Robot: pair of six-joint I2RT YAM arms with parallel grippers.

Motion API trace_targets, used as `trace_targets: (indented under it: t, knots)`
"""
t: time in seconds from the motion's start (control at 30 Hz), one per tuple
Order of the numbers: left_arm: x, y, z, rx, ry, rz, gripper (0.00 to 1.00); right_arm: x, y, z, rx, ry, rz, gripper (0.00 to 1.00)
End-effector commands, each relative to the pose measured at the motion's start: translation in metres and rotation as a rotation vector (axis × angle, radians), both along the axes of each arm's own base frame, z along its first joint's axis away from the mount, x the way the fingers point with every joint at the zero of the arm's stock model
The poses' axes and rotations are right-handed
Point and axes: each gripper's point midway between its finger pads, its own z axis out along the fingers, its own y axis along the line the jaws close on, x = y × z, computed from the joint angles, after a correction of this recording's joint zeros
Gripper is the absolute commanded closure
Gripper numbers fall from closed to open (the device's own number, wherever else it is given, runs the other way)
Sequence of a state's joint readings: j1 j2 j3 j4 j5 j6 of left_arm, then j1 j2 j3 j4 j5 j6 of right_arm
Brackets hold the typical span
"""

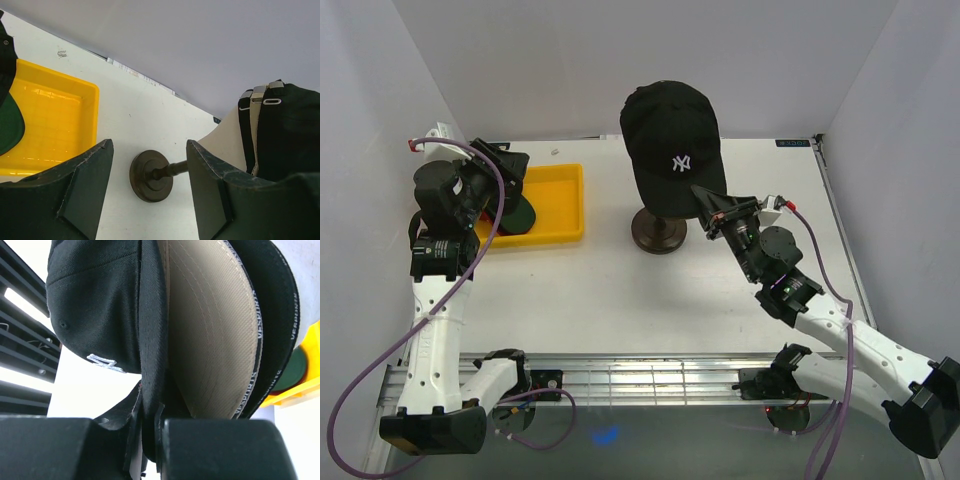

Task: Stack the hats

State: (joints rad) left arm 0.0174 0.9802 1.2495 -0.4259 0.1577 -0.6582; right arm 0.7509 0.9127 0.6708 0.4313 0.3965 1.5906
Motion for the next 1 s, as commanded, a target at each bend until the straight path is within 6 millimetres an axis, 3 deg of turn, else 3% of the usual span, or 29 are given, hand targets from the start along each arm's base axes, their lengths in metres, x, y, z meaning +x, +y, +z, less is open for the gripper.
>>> trace_targets:
  t: [0.0,0.33,0.43,0.47,0.67,0.97]
  knots:
    - [-0.002,0.001,0.002,0.011,-0.009,0.003,0.3,0.013,-0.015,-0.093,-0.164,0.263,-0.066,0.92]
    - [-0.003,0.003,0.003,0.023,-0.015,0.009,0.3,0.014,-0.017,-0.087,-0.205,0.317,-0.069,0.9]
    - [-0.003,0.003,0.002,0.023,-0.012,0.009,0.3,0.015,-0.019,-0.073,-0.215,0.288,-0.079,0.74]
    - [-0.003,0.003,0.002,0.024,-0.012,0.009,0.3,0.013,-0.021,-0.079,-0.243,0.312,-0.082,0.66]
    - [-0.003,0.003,0.002,0.029,-0.012,0.008,0.3,0.011,-0.03,-0.072,-0.265,0.293,-0.111,0.54]
    - [-0.002,0.002,0.0,0.028,-0.01,0.004,0.3,0.008,-0.04,-0.058,-0.28,0.265,-0.139,0.54]
